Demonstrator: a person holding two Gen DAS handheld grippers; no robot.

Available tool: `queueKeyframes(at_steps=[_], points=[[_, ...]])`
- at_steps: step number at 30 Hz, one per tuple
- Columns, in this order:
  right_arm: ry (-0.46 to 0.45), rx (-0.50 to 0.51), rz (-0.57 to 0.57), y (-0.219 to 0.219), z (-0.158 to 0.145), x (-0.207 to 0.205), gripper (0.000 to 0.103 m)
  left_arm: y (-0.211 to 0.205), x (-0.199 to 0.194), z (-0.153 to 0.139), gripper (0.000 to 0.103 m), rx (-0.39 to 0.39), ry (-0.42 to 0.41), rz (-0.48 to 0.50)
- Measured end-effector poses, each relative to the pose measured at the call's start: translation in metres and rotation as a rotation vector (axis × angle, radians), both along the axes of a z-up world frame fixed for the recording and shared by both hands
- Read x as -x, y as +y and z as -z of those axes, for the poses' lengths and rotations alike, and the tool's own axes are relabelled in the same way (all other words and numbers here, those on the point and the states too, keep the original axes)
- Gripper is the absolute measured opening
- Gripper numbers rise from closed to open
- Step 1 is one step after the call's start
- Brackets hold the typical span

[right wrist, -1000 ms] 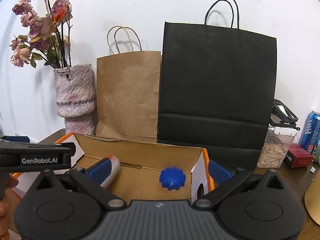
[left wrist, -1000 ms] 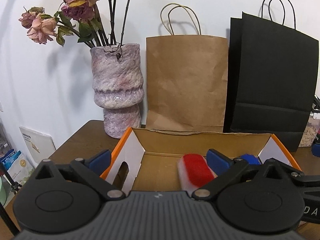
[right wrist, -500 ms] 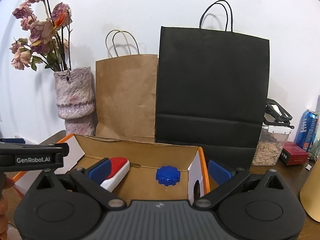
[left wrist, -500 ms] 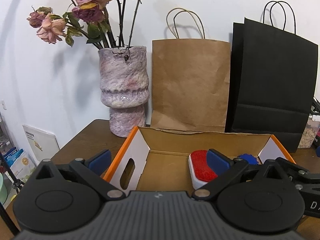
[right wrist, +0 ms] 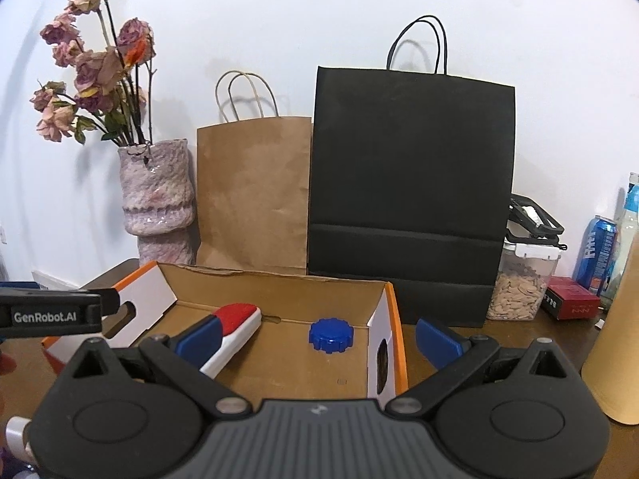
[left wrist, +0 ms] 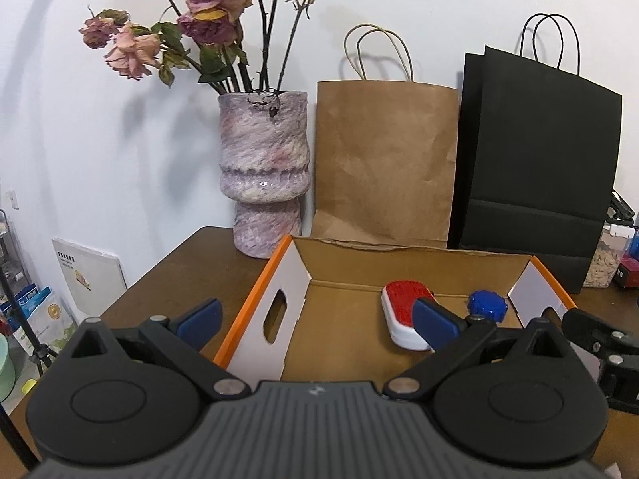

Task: Organize rigid objects
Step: 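Withdraw both tools from the box back toward the remaining items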

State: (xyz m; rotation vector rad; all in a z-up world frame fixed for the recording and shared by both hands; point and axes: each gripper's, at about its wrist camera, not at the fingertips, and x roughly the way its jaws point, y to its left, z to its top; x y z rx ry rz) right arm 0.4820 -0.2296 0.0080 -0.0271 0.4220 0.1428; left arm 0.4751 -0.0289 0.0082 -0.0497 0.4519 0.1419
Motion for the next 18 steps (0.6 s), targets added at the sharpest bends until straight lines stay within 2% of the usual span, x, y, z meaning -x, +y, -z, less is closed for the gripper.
queueKeyframes(at_steps=[18], points=[[-0.064, -0.004, -0.003, -0.003, -0.003, 0.079, 0.103, 0.008, 0.073, 0.0, 0.103, 0.005, -0.038, 0.027]])
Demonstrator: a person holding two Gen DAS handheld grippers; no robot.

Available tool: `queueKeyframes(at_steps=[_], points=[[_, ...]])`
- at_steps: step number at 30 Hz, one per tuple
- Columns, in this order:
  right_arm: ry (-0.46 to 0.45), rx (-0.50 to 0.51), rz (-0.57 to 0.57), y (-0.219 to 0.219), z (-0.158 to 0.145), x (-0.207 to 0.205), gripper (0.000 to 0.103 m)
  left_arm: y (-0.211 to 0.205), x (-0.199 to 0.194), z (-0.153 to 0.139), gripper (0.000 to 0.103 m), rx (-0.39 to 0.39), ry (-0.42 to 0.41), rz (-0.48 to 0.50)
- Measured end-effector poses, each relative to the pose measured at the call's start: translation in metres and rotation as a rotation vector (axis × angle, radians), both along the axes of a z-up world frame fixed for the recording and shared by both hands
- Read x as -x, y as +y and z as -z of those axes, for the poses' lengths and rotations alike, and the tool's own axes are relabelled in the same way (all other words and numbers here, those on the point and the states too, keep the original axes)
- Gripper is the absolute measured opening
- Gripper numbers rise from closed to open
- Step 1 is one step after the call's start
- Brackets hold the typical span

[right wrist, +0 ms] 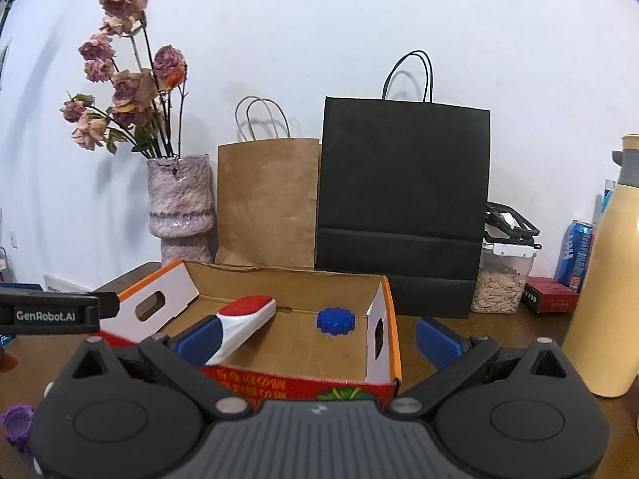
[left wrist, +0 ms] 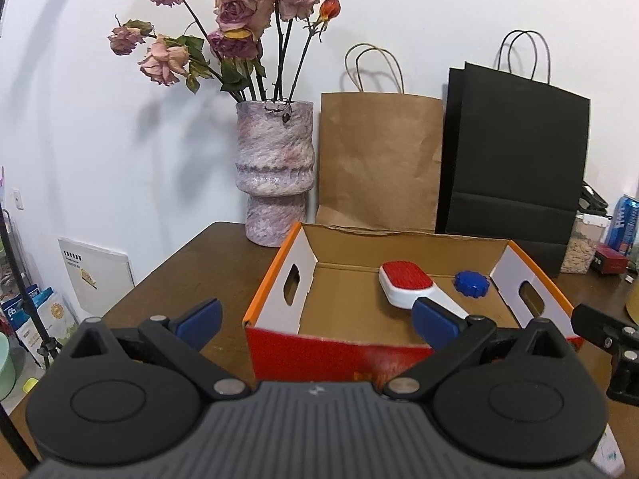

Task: Organize rigid objects
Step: 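Withdraw both tools from the box back toward the remaining items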

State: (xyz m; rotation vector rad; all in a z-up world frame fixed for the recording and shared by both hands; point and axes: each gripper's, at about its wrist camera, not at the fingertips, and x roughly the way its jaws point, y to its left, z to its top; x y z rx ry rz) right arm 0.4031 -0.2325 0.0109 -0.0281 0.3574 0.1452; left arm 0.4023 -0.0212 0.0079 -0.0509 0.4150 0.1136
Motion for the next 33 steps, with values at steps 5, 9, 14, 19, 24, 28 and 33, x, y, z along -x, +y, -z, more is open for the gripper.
queueKeyframes(at_steps=[5, 9, 14, 19, 24, 28, 33], points=[[-0.004, 0.008, -0.02, 0.005, 0.004, 0.026, 0.103, 0.001, 0.023, 0.003, 0.103, -0.006, -0.014, 0.017], [-0.002, 0.008, -0.026, 0.007, 0.011, 0.049, 0.103, 0.003, 0.039, 0.007, 0.103, -0.007, -0.013, 0.02], [0.008, 0.018, -0.028, 0.011, 0.019, 0.072, 0.103, 0.006, 0.059, 0.013, 0.103, -0.008, -0.014, 0.034], [0.021, 0.024, -0.01, 0.01, 0.028, 0.094, 0.103, 0.008, 0.078, 0.023, 0.103, -0.019, 0.001, 0.036], [0.027, 0.028, 0.008, 0.008, 0.034, 0.112, 0.103, 0.013, 0.095, 0.031, 0.103, -0.032, 0.011, 0.032], [0.041, 0.039, 0.019, 0.005, 0.04, 0.122, 0.103, 0.018, 0.104, 0.038, 0.103, -0.041, 0.029, 0.027], [0.061, 0.051, 0.033, -0.002, 0.045, 0.13, 0.103, 0.03, 0.116, 0.042, 0.103, -0.022, 0.027, 0.019]])
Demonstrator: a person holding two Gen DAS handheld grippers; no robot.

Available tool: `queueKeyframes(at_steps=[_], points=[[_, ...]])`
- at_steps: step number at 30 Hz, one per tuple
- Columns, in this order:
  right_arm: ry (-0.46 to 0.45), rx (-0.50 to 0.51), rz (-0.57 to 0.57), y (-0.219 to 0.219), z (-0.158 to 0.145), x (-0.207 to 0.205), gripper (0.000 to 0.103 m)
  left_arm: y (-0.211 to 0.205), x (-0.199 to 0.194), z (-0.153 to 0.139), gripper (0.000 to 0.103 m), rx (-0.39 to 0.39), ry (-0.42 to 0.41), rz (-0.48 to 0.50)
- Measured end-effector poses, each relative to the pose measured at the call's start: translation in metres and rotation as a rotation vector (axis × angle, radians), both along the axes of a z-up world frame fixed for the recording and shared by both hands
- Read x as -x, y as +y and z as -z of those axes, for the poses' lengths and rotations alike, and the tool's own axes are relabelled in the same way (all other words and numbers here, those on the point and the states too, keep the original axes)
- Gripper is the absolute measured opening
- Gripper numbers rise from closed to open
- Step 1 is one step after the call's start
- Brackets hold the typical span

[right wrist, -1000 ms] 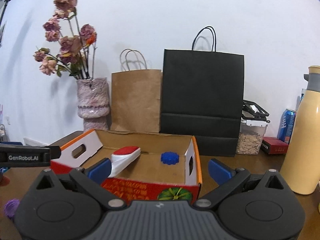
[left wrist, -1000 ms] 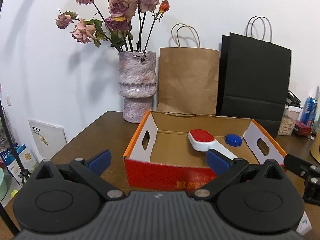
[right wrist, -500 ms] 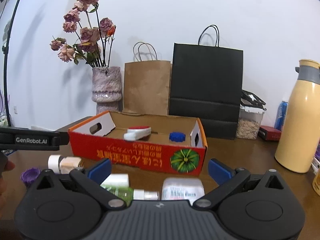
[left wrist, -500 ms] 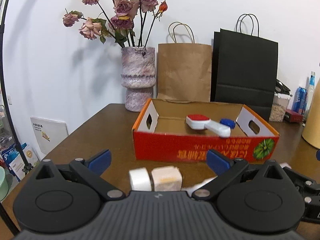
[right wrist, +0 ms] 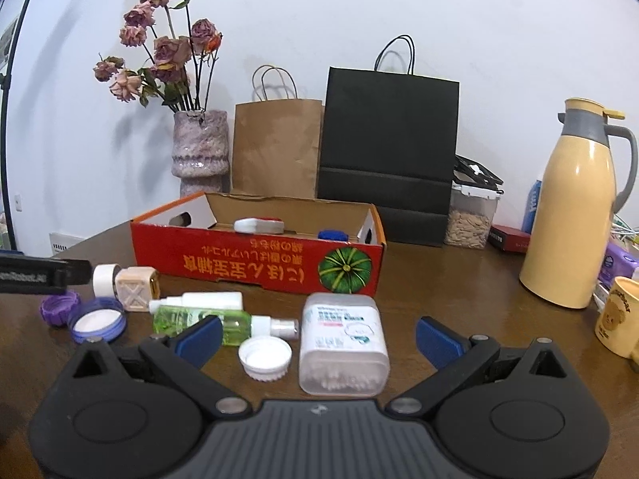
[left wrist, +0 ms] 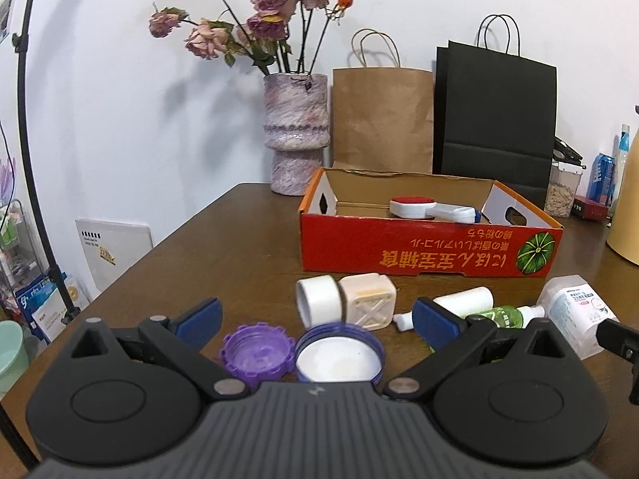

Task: Organize rigid objects
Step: 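Withdraw both tools from the box back toward the remaining items, then grasp the white cotton-swab container with the right tool while the left tool approaches the blue-rimmed jar lid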

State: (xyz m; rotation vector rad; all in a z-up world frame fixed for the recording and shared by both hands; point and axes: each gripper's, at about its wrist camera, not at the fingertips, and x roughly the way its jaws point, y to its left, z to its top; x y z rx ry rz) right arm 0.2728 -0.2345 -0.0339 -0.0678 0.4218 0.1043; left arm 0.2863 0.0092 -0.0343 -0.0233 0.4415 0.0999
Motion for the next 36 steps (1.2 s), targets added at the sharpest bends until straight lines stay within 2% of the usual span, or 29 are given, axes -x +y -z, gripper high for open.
queueKeyframes(at_steps=[11, 13, 21, 27, 36], points=[[0.072, 0.009, 0.006, -0.013, 0.011, -0.008, 0.102, 0.017, 0.005, 0.004, 0.103, 0.037, 0.017, -0.008], [0.086, 0.012, 0.012, -0.015, 0.014, -0.013, 0.097, 0.016, 0.004, 0.005, 0.103, 0.033, 0.024, -0.007], [0.137, 0.022, 0.024, -0.019, 0.023, -0.04, 0.09, 0.013, 0.002, 0.008, 0.103, 0.021, 0.041, 0.002], [0.168, 0.023, 0.034, -0.019, 0.029, -0.057, 0.081, 0.013, -0.001, 0.01, 0.103, 0.018, 0.057, 0.003], [0.217, 0.011, 0.014, -0.016, 0.033, -0.072, 0.068, 0.012, -0.009, 0.017, 0.103, 0.01, 0.115, 0.003]])
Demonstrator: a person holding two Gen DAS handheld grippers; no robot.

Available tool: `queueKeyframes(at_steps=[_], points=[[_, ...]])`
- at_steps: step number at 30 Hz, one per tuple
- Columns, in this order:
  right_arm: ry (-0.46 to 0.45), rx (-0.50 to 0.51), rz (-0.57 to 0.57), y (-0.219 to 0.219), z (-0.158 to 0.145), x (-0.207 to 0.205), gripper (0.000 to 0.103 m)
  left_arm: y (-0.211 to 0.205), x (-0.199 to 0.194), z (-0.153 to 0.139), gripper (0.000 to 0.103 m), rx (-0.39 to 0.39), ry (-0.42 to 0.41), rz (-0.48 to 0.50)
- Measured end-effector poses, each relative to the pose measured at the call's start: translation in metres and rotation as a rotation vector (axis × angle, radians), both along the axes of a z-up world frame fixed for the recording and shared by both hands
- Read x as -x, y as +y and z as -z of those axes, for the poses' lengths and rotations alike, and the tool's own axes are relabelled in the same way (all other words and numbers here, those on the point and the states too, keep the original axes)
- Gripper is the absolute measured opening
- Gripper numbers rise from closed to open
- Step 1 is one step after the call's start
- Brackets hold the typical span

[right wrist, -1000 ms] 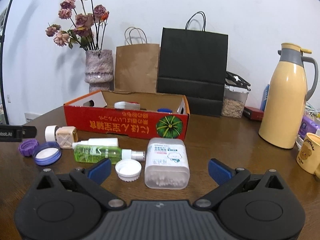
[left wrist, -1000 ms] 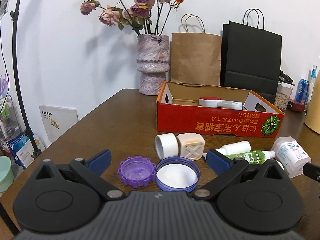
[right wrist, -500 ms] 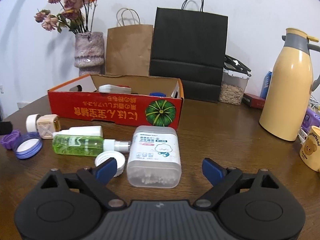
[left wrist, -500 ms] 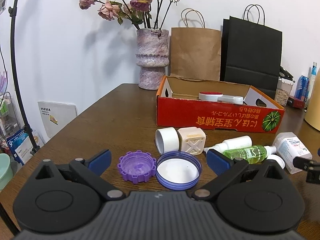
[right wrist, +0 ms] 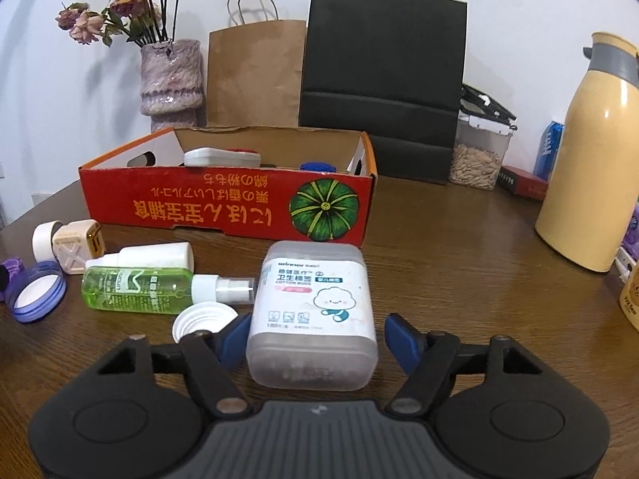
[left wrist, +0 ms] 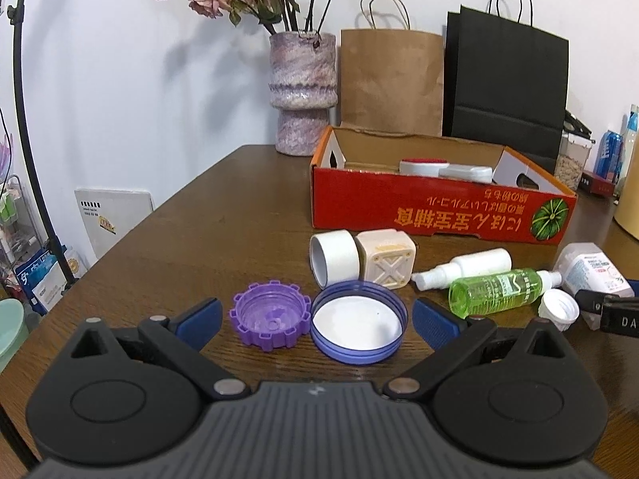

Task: Organize rigid objects
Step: 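Grasp the white cotton-swab container with the right tool while the left tool approaches the blue-rimmed jar lid, then grasp the blue-rimmed white jar lid with the left tool and lift both items toward the box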

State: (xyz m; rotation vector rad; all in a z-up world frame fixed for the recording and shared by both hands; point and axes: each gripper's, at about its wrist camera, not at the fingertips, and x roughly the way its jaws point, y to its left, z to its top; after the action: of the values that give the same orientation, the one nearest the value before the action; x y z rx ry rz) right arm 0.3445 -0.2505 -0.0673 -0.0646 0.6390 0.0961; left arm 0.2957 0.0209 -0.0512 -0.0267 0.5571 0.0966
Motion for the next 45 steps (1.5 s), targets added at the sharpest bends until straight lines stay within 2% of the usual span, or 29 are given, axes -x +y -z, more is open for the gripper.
queueKeyframes(at_steps=[2, 9, 22, 29, 38, 41, 45], points=[[0.013, -0.01, 0.002, -0.001, 0.001, -0.004, 0.064, 0.0, -0.002, 0.001, 0.103, -0.001, 0.01, 0.002], [0.013, -0.023, -0.003, -0.002, 0.002, -0.005, 0.063, -0.005, -0.006, 0.006, 0.103, -0.012, 0.039, 0.014], [-0.109, 0.005, -0.012, 0.003, -0.01, 0.018, 0.063, -0.011, -0.013, 0.01, 0.103, -0.021, 0.058, 0.026], [-0.135, 0.006, -0.017, 0.007, -0.013, 0.027, 0.063, -0.018, -0.016, 0.013, 0.1, -0.018, 0.078, 0.058], [-0.152, 0.005, -0.016, 0.008, -0.014, 0.033, 0.063, -0.026, -0.021, 0.016, 0.086, -0.019, 0.103, 0.08], [-0.153, 0.005, -0.018, 0.008, -0.014, 0.033, 0.063, -0.027, -0.026, 0.02, 0.076, -0.008, 0.136, 0.086], [-0.155, 0.005, -0.022, 0.008, -0.014, 0.033, 0.063, -0.027, -0.032, 0.022, 0.073, -0.001, 0.151, 0.075]])
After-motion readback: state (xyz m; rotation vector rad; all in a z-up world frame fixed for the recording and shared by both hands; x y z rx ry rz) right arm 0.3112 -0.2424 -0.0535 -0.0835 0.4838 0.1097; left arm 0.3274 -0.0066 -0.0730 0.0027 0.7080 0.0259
